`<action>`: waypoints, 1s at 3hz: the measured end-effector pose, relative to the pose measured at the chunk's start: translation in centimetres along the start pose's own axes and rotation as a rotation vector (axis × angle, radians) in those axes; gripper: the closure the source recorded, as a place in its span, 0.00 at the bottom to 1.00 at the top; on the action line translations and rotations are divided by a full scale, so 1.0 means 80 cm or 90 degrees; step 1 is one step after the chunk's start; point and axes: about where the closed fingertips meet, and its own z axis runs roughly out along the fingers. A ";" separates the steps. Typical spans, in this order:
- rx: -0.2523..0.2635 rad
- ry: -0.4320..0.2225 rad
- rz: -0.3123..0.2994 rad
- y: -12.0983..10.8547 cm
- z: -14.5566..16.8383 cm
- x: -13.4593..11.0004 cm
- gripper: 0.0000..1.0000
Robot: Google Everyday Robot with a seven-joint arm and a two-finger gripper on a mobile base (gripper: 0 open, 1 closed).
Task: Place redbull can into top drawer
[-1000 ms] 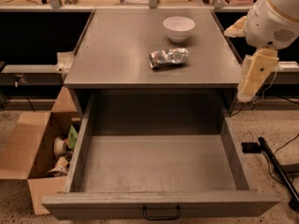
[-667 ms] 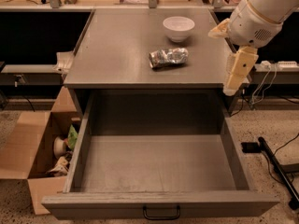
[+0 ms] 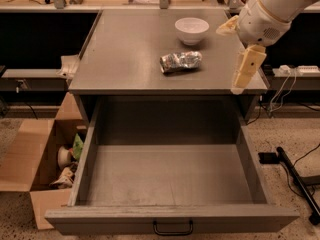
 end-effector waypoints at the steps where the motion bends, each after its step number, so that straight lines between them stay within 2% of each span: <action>1: 0.005 -0.022 -0.021 -0.029 0.020 -0.010 0.00; 3: 0.012 -0.080 -0.014 -0.082 0.065 -0.026 0.00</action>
Offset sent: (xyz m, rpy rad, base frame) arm 0.0797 0.0341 -0.0204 0.1330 -0.0377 0.0411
